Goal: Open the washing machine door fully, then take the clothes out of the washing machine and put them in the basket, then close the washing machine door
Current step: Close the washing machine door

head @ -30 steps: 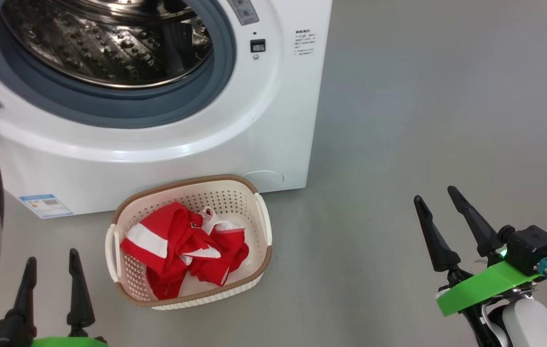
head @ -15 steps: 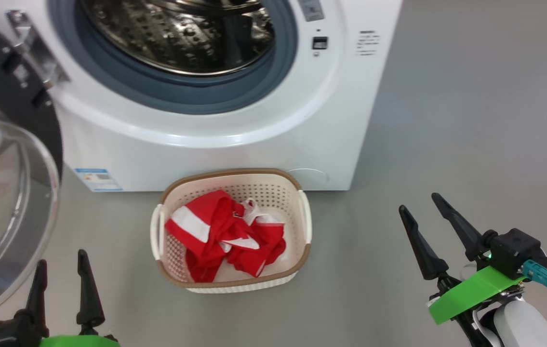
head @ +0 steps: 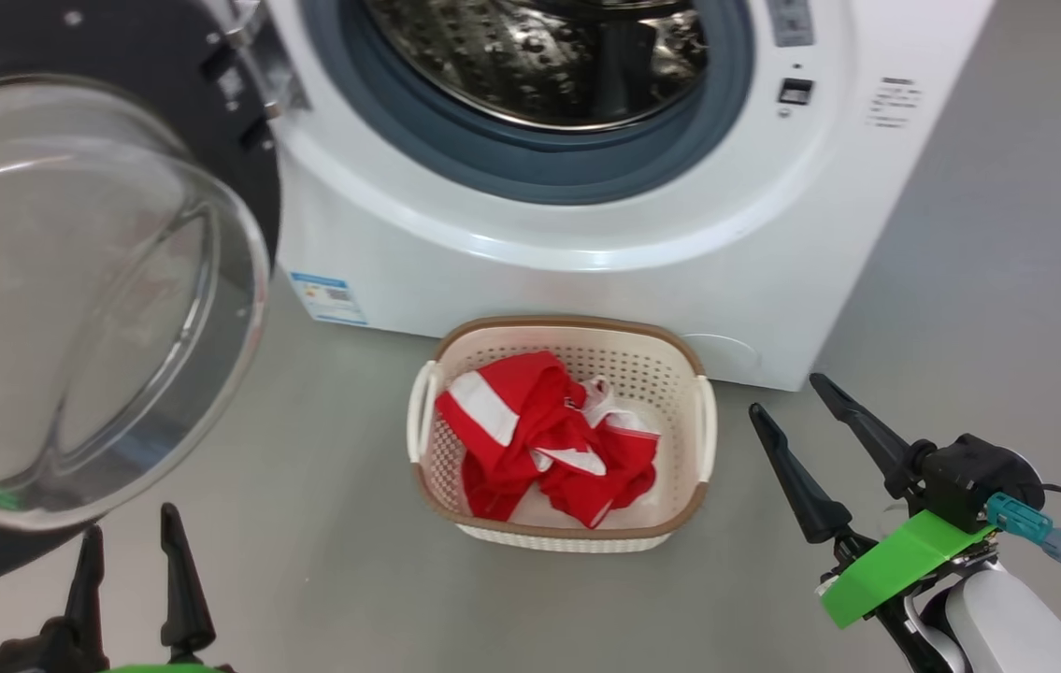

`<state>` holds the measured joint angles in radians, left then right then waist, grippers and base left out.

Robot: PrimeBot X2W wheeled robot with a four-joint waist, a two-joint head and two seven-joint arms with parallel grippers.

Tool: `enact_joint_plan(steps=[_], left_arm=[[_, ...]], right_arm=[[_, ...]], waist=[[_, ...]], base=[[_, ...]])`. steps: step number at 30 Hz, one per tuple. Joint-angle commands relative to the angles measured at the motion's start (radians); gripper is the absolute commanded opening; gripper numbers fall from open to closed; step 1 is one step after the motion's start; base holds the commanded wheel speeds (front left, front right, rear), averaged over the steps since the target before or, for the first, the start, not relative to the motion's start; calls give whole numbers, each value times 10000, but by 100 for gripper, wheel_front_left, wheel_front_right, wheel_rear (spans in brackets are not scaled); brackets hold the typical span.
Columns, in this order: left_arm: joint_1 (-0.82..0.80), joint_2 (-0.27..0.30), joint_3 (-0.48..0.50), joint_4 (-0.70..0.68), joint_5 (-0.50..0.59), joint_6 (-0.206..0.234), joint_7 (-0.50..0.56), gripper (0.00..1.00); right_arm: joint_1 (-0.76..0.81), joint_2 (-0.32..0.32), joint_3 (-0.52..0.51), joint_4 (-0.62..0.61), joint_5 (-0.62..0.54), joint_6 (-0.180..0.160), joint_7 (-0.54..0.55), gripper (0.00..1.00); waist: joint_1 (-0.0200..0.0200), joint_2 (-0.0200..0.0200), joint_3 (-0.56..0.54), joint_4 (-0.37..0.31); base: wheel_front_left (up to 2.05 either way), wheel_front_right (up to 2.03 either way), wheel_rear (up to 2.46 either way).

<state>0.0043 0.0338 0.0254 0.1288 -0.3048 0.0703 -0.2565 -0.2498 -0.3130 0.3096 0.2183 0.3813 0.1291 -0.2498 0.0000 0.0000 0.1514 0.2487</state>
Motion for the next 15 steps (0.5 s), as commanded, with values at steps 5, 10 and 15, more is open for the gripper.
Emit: enact_joint_plan(steps=[5,10,15], left_arm=[[94,164,230,-289,-167,225,-53,100],[120,164,158,-321,-222,313,-53,100],[189,164,15,-388,-292,468,-53,100]], right_arm=[[-206,-172,359,-143,156,16,-120,100],[-245,-228,543,-91,204,16,-120,100],[-303,-243,657,-38,256,16,-120,100]], waist=[[0,0,44,1137],[0,0,31,1507],[0,0,-26,1952]], base=[[0,0,0],[0,0,0],[0,0,0]])
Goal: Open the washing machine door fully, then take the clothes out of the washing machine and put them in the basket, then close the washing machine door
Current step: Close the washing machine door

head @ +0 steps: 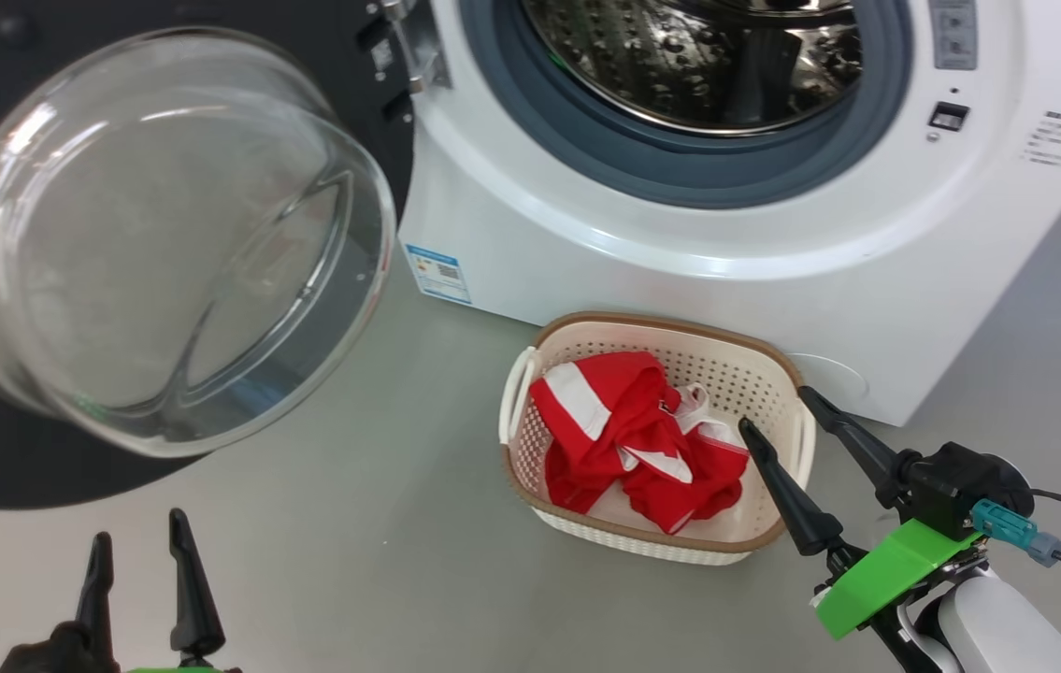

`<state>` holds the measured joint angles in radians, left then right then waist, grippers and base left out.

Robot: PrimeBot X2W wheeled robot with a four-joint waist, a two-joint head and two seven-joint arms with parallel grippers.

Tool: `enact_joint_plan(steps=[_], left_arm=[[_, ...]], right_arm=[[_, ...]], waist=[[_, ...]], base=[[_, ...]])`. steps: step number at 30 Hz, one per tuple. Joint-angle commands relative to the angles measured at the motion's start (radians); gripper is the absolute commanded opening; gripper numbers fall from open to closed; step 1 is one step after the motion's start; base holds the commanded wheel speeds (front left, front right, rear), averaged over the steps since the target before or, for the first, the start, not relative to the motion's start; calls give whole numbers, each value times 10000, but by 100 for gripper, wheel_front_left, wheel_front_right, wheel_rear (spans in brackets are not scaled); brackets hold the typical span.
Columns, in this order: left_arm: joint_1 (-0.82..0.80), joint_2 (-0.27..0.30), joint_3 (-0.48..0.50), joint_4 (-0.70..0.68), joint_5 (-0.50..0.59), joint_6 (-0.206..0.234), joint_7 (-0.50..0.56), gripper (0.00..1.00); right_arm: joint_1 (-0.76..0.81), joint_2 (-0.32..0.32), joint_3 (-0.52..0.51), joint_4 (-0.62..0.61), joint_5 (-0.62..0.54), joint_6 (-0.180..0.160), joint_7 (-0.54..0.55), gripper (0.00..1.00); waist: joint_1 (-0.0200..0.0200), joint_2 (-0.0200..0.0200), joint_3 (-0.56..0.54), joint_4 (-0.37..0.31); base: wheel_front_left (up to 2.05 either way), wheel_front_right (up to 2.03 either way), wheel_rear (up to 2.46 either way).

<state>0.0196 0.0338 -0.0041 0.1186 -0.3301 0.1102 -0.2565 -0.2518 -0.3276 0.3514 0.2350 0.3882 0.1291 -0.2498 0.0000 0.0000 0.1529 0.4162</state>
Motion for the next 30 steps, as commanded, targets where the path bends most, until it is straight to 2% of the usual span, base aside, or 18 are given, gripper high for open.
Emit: enact_joint_plan(steps=[1,14,26,29,30], left_arm=[[62,164,289,-308,-47,98,-53,100],[484,164,9,-628,-192,367,-53,100],[766,164,112,-1000,-299,541,-53,100],[699,164,171,-1272,-423,468,-53,100],[657,164,211,-1449,-480,399,-53,74]], right_arm=[[-289,-100,254,-199,196,16,-120,100],[-199,-2,358,-111,237,16,-120,100],[-376,39,685,-2,336,16,-120,100],[-397,44,714,14,355,16,-120,100],[-399,46,721,11,362,16,-120,100]], waist=[[0,0,-52,365],[0,0,-338,1210],[0,0,-363,1278],[0,0,-380,1282],[0,0,-387,1283]], base=[[0,0,0],[0,0,0],[0,0,0],[0,0,0],[0,0,0]])
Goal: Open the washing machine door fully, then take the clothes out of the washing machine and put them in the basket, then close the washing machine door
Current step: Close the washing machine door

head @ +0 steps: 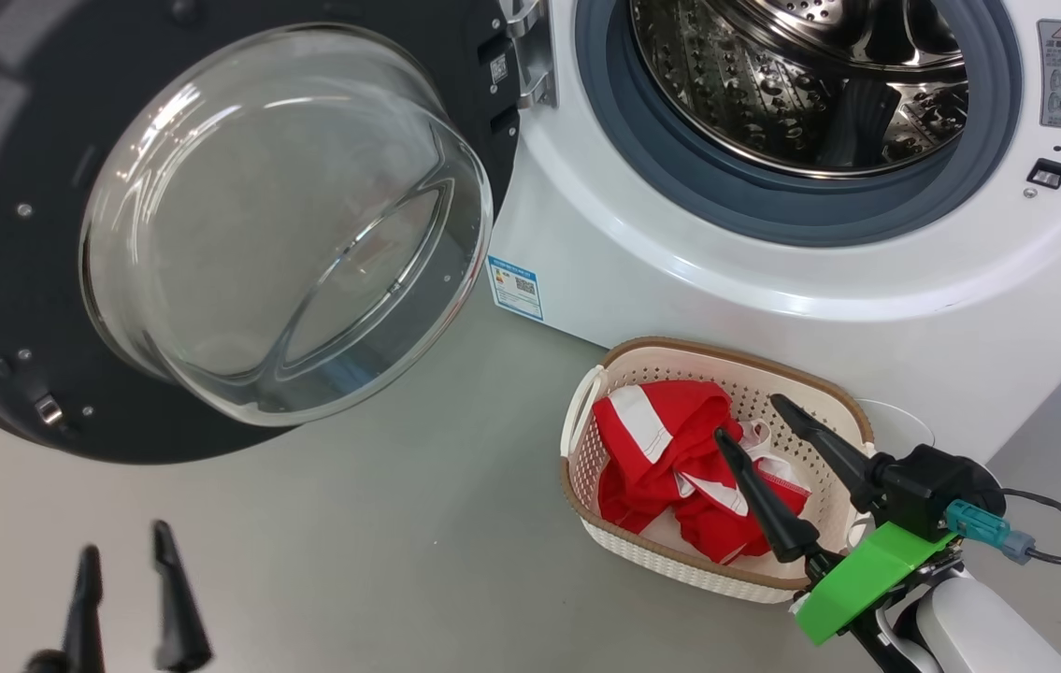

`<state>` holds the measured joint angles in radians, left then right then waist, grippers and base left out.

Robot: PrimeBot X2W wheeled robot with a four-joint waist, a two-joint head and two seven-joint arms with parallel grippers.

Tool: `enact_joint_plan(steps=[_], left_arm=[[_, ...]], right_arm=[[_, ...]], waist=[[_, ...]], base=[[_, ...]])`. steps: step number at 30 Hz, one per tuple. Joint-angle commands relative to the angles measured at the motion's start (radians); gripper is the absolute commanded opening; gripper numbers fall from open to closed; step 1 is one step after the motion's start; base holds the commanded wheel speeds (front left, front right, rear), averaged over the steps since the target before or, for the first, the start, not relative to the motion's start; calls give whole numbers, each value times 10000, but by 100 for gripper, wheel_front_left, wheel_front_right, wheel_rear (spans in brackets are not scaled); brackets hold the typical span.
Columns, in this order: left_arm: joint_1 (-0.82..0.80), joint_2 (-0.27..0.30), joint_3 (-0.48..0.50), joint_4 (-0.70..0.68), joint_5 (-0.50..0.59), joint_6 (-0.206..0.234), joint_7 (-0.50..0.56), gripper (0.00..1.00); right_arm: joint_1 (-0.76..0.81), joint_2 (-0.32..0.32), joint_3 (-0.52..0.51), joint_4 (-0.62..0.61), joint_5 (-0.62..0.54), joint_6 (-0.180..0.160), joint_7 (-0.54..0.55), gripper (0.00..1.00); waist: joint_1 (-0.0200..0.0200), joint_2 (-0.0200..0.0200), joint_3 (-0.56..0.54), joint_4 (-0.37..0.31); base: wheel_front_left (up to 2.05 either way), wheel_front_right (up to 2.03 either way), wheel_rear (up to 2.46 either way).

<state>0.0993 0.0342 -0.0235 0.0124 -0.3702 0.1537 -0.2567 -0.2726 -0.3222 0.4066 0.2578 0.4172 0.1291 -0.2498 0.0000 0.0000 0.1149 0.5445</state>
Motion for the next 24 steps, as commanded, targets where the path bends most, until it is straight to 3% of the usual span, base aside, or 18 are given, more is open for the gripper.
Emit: enact_joint_plan(steps=[1,2,10,11,14,15,18,19,24], left_arm=[[-182,160,475,-581,-157,-98,-51,30],[-230,160,560,-783,-215,-184,-51,0],[-1658,367,2292,-2252,456,-1409,-51,0],[-1658,367,2292,-2252,456,-1409,-51,0],[-2691,869,2941,-2312,650,-1893,-51,0],[-3461,1334,3291,-2168,808,-2149,-51,0],[-4220,1756,3563,-1761,765,-2369,-51,0],[-4970,2104,3770,-1238,562,-2542,-51,0],[-6693,2739,4328,556,-1017,-2784,-51,0]], right_arm=[[-190,-3,164,-222,79,16,-120,100],[-184,4,147,-226,84,16,-120,100],[-28,13,-38,-260,70,16,-120,100],[-28,13,-38,-260,70,16,-120,100],[26,44,-134,-268,56,16,-120,100],[108,93,-230,-284,41,16,-120,100],[195,116,-299,-311,11,16,-120,100],[262,117,-382,-333,-16,16,-120,100],[335,105,-537,-409,-85,16,-120,100]], waist=[[0,0,-14,2],[0,0,-22,2],[0,0,11,-6],[0,0,11,-6],[0,0,5,-27],[0,0,-8,-46],[0,0,12,-62],[0,0,53,-72],[0,0,184,-158]], base=[[0,0,0],[0,0,0],[0,0,0],[0,0,0],[0,0,0],[0,0,0],[0,0,0],[0,0,0],[0,0,0]])
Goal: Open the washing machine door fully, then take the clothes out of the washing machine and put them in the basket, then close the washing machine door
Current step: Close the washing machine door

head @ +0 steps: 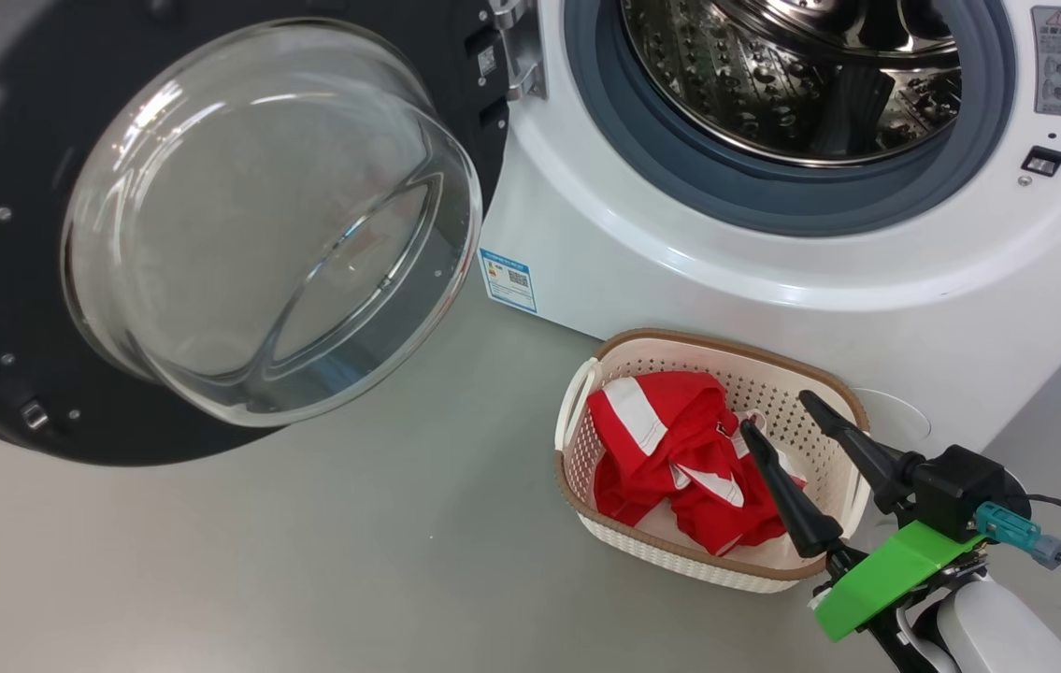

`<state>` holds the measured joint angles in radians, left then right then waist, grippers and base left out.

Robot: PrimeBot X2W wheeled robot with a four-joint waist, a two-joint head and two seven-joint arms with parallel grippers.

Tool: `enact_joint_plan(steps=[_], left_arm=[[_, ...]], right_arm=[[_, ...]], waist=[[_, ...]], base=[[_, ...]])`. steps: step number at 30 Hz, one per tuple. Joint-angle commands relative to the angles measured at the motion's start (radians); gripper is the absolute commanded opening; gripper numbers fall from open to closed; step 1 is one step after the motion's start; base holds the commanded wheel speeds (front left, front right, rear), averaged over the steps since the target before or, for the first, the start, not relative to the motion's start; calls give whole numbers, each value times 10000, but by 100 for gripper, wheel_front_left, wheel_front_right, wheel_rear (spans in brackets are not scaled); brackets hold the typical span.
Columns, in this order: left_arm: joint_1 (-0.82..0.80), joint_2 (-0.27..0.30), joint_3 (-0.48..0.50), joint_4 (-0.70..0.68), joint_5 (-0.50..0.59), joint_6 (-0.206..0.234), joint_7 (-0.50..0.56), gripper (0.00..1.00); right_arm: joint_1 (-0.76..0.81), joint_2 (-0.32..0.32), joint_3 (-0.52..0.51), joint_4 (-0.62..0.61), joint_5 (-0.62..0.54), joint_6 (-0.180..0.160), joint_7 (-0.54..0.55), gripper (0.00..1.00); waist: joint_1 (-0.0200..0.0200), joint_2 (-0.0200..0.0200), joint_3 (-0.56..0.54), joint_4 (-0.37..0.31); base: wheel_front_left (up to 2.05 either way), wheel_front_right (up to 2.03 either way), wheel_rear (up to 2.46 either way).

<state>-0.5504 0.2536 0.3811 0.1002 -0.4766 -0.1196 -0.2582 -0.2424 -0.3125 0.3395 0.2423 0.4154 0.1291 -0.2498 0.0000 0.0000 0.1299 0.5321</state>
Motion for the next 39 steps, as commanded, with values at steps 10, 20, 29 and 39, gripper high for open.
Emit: enact_joint_plan(steps=[10,20,29,39], left_arm=[[-2365,2510,252,3762,-3189,-108,1890,0],[-3788,3638,-307,7059,-4327,-110,4799,0],[-4394,3988,-291,8722,-5289,-110,7548,0],[-4149,4100,-480,8761,-5676,-110,9143,0]], right_arm=[[-61,-31,113,-250,-106,16,-120,100],[-325,-178,233,-204,-144,16,-120,100],[-512,-394,333,-186,-125,16,-120,100],[-577,-510,362,-245,-134,16,-120,100]], waist=[[0,0,231,-240],[0,0,571,-361],[0,0,775,-592],[0,0,976,-748]], base=[[0,0,0],[0,0,0],[0,0,0],[0,0,0]])
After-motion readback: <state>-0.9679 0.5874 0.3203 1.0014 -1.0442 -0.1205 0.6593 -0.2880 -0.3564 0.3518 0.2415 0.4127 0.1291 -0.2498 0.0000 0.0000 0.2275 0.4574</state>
